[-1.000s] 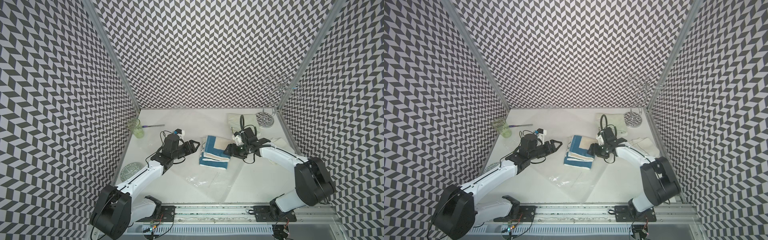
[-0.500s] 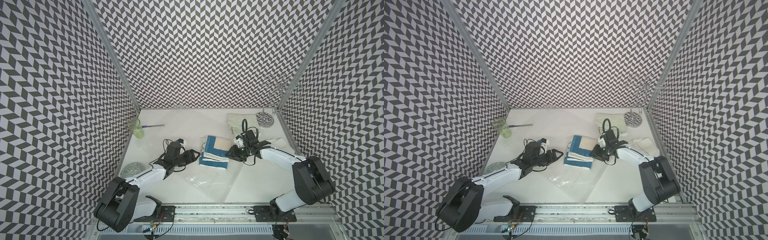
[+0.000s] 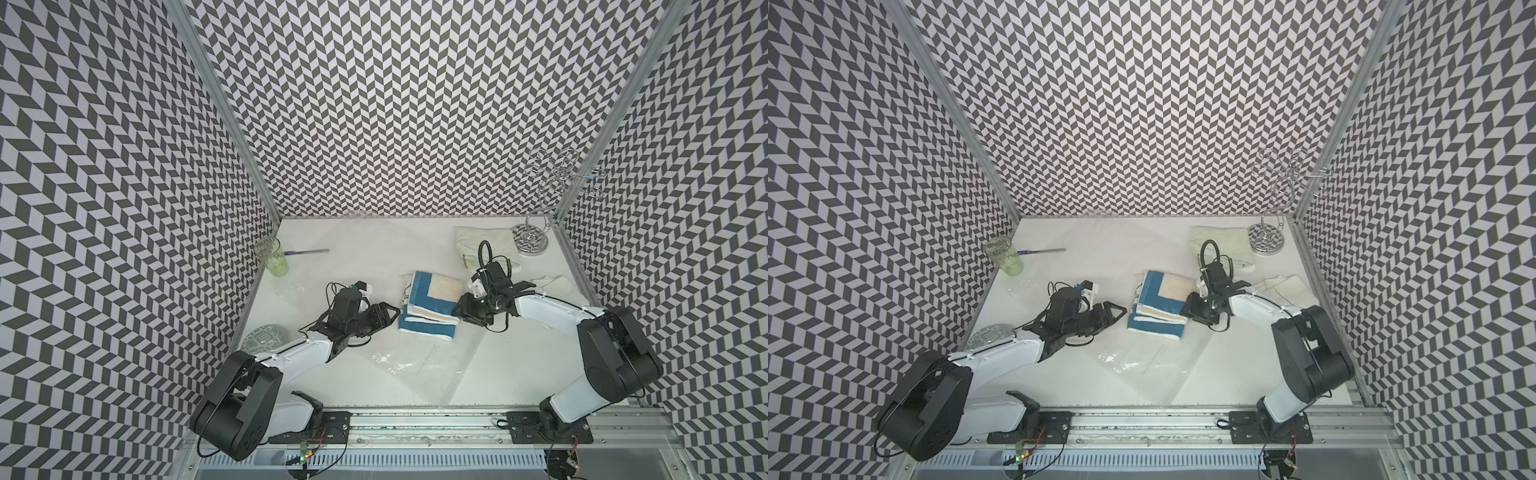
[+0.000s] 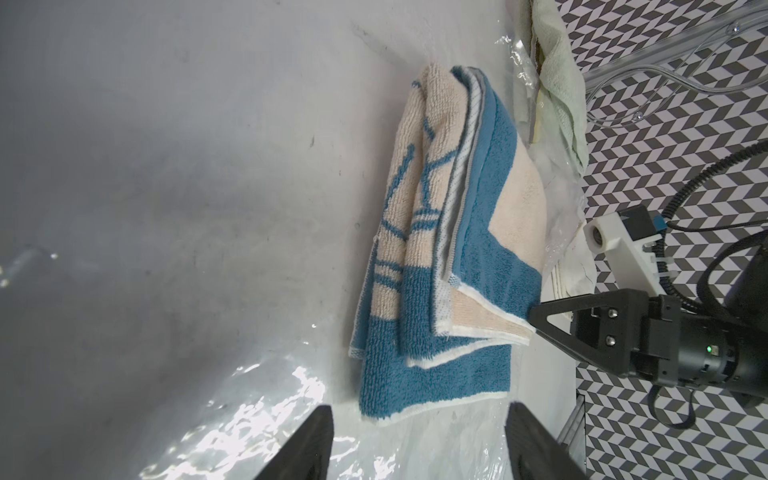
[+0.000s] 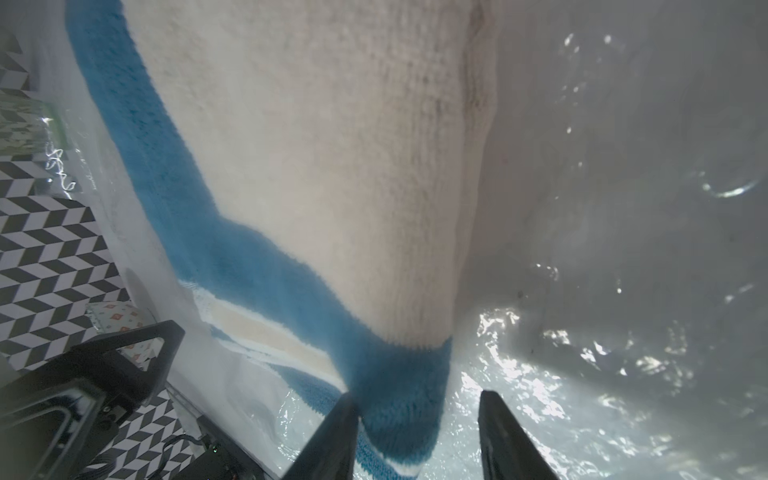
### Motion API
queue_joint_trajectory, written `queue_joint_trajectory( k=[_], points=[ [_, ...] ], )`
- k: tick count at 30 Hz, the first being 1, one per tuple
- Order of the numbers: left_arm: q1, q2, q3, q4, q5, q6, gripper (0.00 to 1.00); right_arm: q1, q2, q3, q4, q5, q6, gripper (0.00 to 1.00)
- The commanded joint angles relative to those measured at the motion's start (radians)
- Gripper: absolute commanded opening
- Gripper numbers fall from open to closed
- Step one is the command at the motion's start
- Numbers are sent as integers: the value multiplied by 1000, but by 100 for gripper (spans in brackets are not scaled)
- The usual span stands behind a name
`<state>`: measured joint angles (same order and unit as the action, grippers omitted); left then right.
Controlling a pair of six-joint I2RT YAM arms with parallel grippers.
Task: Place the folded towel into the vacuum bag
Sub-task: Adjust the towel in the vacuum bag.
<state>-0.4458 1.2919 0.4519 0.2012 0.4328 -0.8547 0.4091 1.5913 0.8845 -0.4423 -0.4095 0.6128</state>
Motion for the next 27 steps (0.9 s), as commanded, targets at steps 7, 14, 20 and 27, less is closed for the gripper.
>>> queue_joint_trajectory(
  k=[7,14,20,27],
  points=[
    [-7,33,-35,60,8,5,68,42,4,42,75,-66,32,15],
    [-7,88,-44,86,5,-3,67,65,-66,135,93,-180,126,4],
    [-7,107,-50,108,23,-7,67,71,-139,2,316,-346,341,1],
    [-8,113,-53,110,30,0,67,74,-143,-179,364,-378,339,0]
  ],
)
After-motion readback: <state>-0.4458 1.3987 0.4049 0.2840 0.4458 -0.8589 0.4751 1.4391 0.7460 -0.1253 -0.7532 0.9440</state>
